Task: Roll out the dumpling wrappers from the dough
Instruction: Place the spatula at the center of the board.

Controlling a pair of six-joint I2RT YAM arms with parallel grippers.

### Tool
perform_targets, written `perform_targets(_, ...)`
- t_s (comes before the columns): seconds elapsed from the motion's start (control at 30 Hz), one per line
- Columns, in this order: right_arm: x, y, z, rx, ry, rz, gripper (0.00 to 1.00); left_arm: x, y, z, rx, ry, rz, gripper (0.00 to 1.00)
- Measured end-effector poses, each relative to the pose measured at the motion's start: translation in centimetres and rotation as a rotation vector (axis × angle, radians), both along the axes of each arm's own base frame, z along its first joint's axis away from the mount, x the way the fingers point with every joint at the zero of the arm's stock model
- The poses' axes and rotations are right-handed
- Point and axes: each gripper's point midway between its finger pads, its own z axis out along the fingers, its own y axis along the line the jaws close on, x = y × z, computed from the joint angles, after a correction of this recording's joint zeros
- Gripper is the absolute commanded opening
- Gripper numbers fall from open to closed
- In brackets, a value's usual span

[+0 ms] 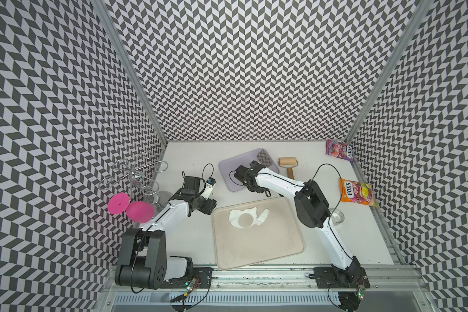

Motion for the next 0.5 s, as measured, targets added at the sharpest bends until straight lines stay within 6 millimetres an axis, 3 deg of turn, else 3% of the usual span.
perform_targets(0.13, -0.8, -3.2, 2.5, 0.213, -0.013, -0.066, 0.00, 0.0, 0.0, 0.2, -0.003, -0.005, 0.000, 0.71)
perform_targets(0.27, -1.5, -9.5, 4.4, 0.397, -0.061, -0.186, 0.00, 0.0, 0.0, 0.3, -0.008, -0.010, 0.000, 0.71)
perform_targets(0.37, -2.3, -14.1, 3.4, 0.444, -0.078, -0.272, 0.00, 0.0, 0.0, 0.3, -0.009, -0.009, 0.000, 0.71)
perform_targets(0.5, -4.1, -16.6, -0.5, 0.487, -0.007, -0.329, 0.00, 0.0, -0.1, 0.3, -0.015, -0.009, -0.004, 0.71)
